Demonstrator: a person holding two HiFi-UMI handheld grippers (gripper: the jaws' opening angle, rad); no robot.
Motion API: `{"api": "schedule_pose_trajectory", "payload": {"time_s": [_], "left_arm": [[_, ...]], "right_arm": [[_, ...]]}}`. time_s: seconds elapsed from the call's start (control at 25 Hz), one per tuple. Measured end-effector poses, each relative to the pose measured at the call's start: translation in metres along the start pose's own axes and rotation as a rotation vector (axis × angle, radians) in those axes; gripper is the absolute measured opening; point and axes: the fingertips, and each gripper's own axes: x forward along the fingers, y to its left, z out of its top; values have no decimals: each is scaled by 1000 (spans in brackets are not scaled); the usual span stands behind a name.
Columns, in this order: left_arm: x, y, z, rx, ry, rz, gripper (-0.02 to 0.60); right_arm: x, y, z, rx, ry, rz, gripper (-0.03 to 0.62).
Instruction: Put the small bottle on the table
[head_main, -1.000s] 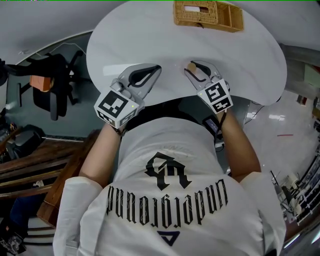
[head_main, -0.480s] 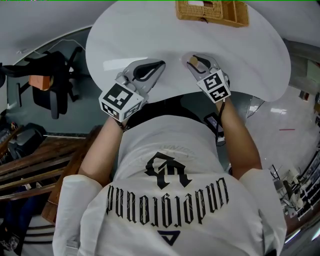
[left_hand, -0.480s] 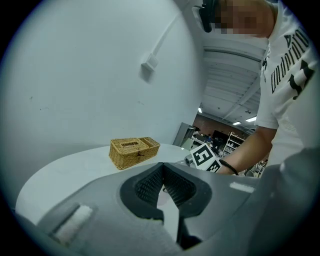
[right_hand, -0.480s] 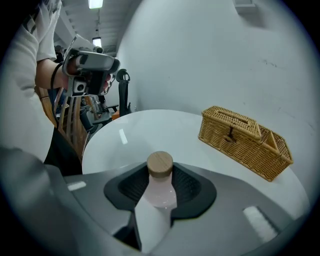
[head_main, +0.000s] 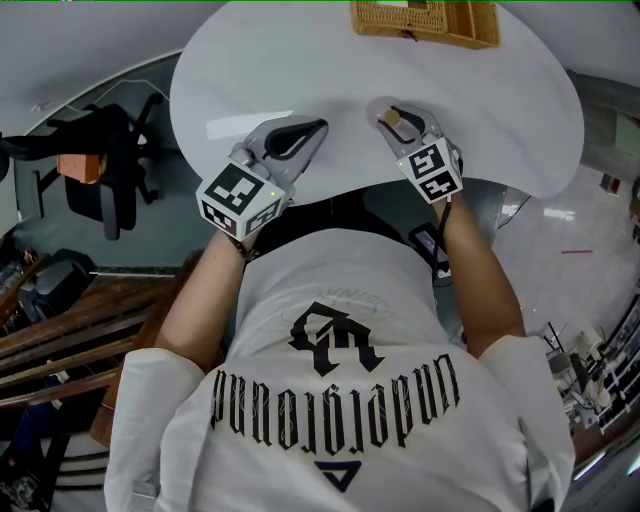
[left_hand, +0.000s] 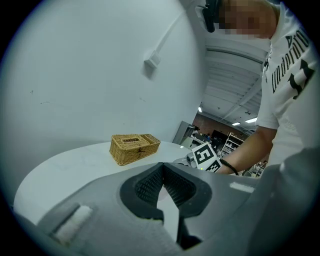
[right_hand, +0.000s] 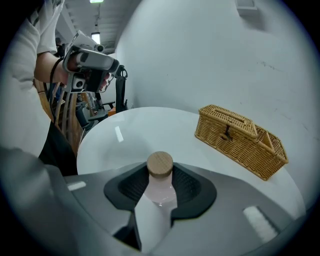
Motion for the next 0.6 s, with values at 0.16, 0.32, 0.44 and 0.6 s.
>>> {"api": "schedule_pose_trajectory", "payload": {"time_s": [0.16,0.32,0.44,0.6], "left_arm": [[1,-3,-2,1,6,-5,8],[1,-4,-5,0,9,-3,8],[0,-7,-8,3,11,1,8],[-3,-13,-11,6,7,9,8]], "right_arm": [[0,-1,-4,-3,4,-14,144],[-1,-1,-1,1,-18,-31,158],[-4,0,3,0,-32,-20,184],[-11,2,1,5,-38,-23,190]]}}
